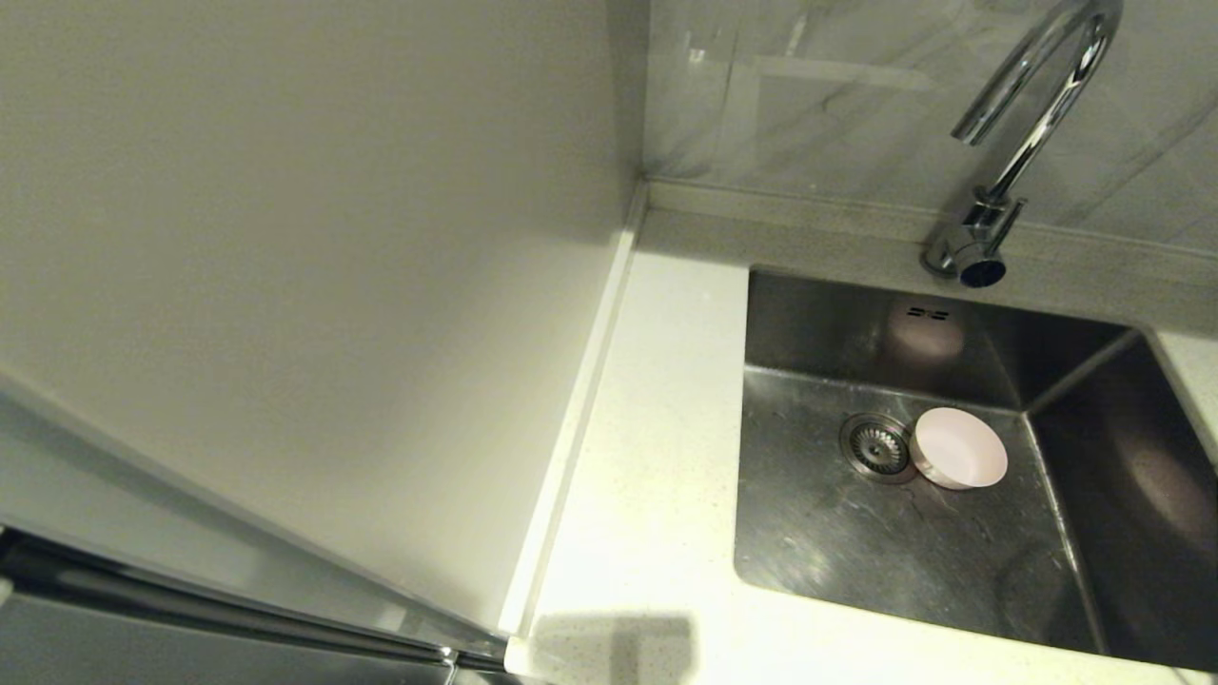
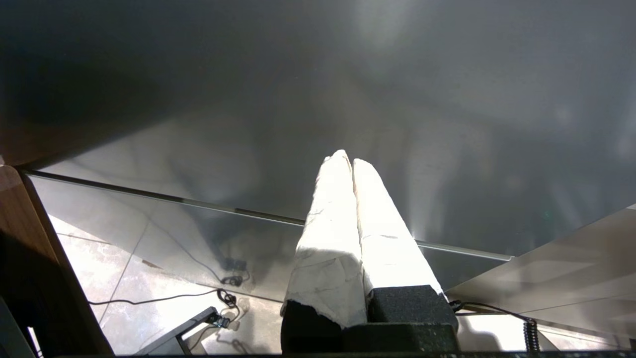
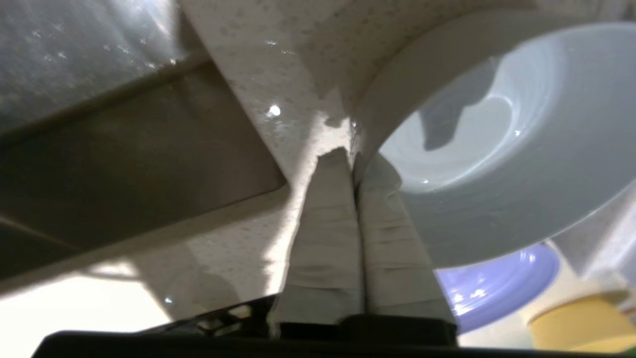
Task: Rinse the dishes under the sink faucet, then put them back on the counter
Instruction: Put a bowl into the sink
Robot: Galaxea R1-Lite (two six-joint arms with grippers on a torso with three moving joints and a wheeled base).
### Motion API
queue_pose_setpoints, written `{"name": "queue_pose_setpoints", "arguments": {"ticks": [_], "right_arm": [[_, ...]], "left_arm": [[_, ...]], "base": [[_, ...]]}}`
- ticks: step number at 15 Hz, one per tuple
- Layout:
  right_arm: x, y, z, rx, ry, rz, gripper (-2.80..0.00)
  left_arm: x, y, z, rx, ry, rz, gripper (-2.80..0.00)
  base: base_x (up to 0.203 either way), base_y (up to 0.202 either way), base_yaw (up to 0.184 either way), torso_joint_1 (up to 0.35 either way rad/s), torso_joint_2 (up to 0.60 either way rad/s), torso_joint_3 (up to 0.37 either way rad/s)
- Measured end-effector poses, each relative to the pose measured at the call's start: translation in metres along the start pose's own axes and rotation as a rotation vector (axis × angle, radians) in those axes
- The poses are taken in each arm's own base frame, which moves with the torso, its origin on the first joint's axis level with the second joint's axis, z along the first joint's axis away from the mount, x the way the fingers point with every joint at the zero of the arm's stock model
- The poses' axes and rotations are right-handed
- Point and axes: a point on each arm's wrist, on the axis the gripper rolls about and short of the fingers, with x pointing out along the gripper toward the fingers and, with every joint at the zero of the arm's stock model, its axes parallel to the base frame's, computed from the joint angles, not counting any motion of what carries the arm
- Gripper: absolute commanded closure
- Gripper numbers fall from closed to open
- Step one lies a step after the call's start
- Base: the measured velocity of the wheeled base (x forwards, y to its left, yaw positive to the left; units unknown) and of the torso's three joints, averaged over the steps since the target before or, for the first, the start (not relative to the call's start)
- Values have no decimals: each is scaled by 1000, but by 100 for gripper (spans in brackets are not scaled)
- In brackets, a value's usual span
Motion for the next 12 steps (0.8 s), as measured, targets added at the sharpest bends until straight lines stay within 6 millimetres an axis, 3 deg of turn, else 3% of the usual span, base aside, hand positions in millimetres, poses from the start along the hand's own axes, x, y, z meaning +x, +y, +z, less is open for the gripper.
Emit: {"name": "queue_pose_setpoints", "arguments": {"ticks": [7,10,12], "right_arm": [[-10,7,-4,-19,-27,-1,0],[-31,33,-9,-115,-94,29,0],[-48,66,-19,-234,-143,63,0]], "left_arm": [[0,0,0,0,0,0,0],[0,0,0,0,0,0,0],[0,0,0,0,0,0,0]], "base": [[0,0,0,0,0,0],[0,0,0,0,0,0],[0,0,0,0,0,0]]}}
